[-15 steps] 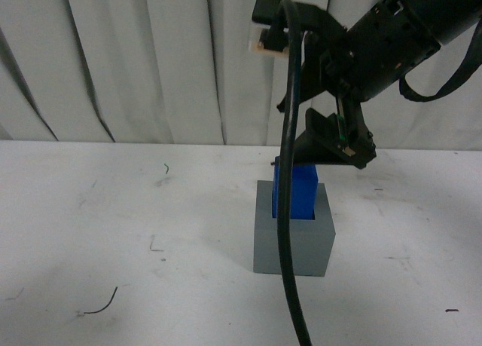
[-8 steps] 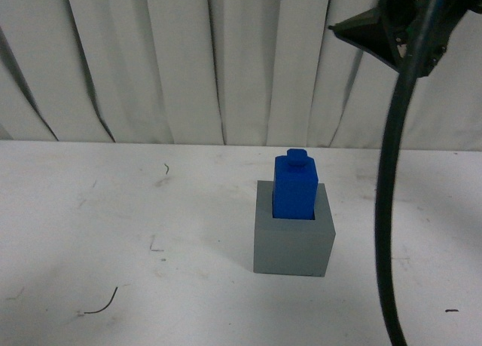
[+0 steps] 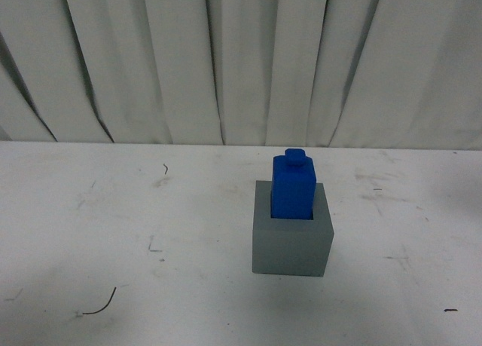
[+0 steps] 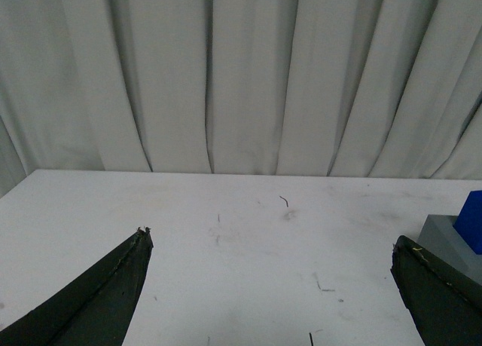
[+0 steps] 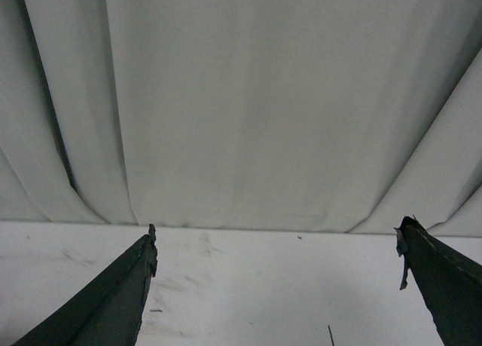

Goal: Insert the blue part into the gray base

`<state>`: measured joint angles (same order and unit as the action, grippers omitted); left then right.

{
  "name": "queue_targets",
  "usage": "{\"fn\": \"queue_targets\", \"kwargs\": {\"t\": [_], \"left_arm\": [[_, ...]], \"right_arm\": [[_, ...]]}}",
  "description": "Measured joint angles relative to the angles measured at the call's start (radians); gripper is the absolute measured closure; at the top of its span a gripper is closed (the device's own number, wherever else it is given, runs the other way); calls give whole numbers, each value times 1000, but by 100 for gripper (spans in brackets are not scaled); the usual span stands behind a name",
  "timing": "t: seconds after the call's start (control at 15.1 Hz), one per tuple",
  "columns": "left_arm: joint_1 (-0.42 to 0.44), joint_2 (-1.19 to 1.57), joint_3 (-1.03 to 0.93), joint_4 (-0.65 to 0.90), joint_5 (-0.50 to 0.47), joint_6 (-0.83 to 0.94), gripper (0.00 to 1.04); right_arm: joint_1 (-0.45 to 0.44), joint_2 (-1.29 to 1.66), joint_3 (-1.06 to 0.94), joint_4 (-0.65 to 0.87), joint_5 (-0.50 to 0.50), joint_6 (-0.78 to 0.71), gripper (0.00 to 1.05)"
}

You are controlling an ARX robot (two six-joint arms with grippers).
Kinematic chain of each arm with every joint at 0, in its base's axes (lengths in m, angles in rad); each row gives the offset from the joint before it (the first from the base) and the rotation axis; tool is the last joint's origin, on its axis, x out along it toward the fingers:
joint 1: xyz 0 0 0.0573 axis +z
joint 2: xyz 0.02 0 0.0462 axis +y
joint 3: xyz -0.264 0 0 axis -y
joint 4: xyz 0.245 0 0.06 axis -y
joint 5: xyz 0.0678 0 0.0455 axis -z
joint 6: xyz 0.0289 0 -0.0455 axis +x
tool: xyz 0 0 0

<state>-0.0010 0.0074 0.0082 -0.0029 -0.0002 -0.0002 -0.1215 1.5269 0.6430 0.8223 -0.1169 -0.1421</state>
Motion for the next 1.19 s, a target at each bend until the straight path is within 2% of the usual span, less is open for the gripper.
{"fn": "queue_targets", "kwargs": {"t": [0.13, 0.2, 0.46, 0.66, 0.86, 0.93, 0.99, 1.19], "left_arm": [[0, 0, 0, 0, 0, 0, 7], [0, 0, 0, 0, 0, 0, 7], [0, 0, 0, 0, 0, 0, 7], [0, 0, 0, 0, 0, 0, 7], [0, 0, 0, 0, 0, 0, 7], [0, 0, 0, 0, 0, 0, 7], [0, 0, 0, 0, 0, 0, 7], [0, 0, 0, 0, 0, 0, 7]], "right_arm": [[-39, -55, -3, -5, -16, 97, 6], [-50, -90, -9, -19, -42, 112, 14], [-48, -480, -257, -226, -50, 125, 63], [0, -690, -378, -224, -6, 127, 100], [37, -776, -479, -249, 31, 129, 103], [95, -817, -493, -256, 100, 130, 103], [124, -846, -510, -270, 105, 131, 103], [121, -944, -561, -327, 116, 131, 103]]}}
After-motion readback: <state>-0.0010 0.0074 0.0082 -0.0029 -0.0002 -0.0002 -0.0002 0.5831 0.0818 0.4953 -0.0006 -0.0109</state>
